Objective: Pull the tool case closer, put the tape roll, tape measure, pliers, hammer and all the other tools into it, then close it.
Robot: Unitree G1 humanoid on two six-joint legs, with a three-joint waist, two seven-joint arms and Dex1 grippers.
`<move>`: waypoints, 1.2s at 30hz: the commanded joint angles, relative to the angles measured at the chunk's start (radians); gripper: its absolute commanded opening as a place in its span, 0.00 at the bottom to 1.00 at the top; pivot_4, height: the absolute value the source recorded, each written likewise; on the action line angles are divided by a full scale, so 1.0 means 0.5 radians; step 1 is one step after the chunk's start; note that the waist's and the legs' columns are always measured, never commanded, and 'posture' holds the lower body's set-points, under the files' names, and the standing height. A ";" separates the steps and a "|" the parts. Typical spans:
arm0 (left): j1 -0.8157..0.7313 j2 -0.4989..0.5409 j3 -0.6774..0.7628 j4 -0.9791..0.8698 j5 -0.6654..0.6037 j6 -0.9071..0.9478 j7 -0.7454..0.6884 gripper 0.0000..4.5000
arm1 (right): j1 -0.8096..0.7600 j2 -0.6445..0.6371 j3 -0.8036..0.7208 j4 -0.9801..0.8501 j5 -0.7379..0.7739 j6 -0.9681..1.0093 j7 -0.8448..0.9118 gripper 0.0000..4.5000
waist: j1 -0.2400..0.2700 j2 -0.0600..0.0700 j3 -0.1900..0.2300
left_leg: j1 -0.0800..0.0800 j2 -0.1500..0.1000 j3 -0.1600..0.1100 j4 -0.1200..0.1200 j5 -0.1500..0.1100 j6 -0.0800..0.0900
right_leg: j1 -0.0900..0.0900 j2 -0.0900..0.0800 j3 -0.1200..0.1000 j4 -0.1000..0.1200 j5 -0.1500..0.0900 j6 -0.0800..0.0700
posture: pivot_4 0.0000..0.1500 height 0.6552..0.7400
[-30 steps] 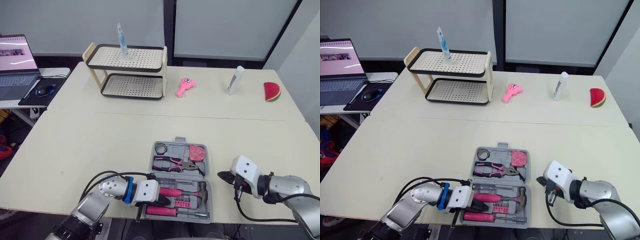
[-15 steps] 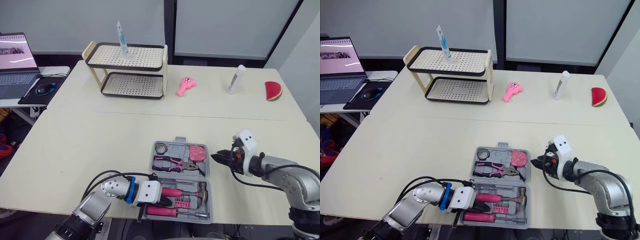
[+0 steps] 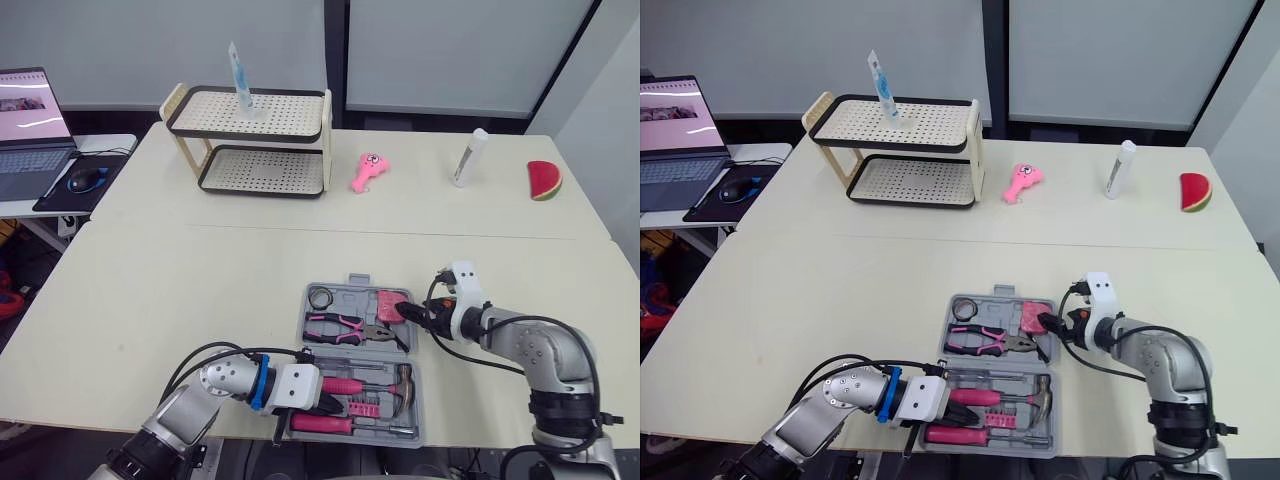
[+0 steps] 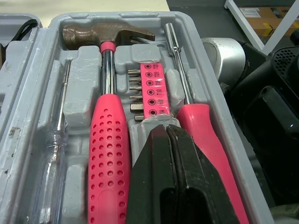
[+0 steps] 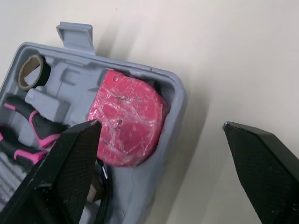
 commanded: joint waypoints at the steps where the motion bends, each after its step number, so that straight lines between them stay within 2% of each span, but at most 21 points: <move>1: 0.043 0.025 -0.057 0.110 0.111 0.055 0.024 0.00 | -0.070 0.101 -0.014 0.038 -0.021 -0.054 -0.112 0.99 | -0.009 0.003 -0.002 | 0.000 0.000 0.000 0.000 0.000 0.000 | 0.000 0.000 0.001 0.000 0.000 0.000 | 1.00 0.94; 17: 0.027 0.043 -0.101 0.142 0.146 0.069 -0.003 0.00 | -0.136 0.258 0.064 0.091 0.113 -0.022 -0.010 0.99 | -0.032 0.006 -0.004 | 0.002 0.000 0.001 -0.005 0.000 0.000 | -0.001 0.000 0.001 0.000 0.000 0.000 | 1.00 0.94; 28: 0.023 0.097 -0.115 0.180 0.150 0.026 -0.048 0.00 | -0.165 0.206 0.003 0.082 0.300 -0.091 0.253 0.99 | -0.045 0.014 -0.010 | 0.007 0.000 0.001 -0.017 0.001 0.001 | -0.003 0.001 0.000 0.003 0.000 -0.001 | 1.00 0.94; 36: 0.035 0.124 -0.118 0.160 0.145 0.025 -0.052 0.00 | -0.131 0.088 0.126 0.001 0.351 -0.154 0.456 0.99 | -0.060 0.018 -0.013 | 0.009 0.001 0.001 -0.018 0.001 0.001 | -0.002 0.002 0.001 0.004 0.000 -0.002 | 1.00 0.94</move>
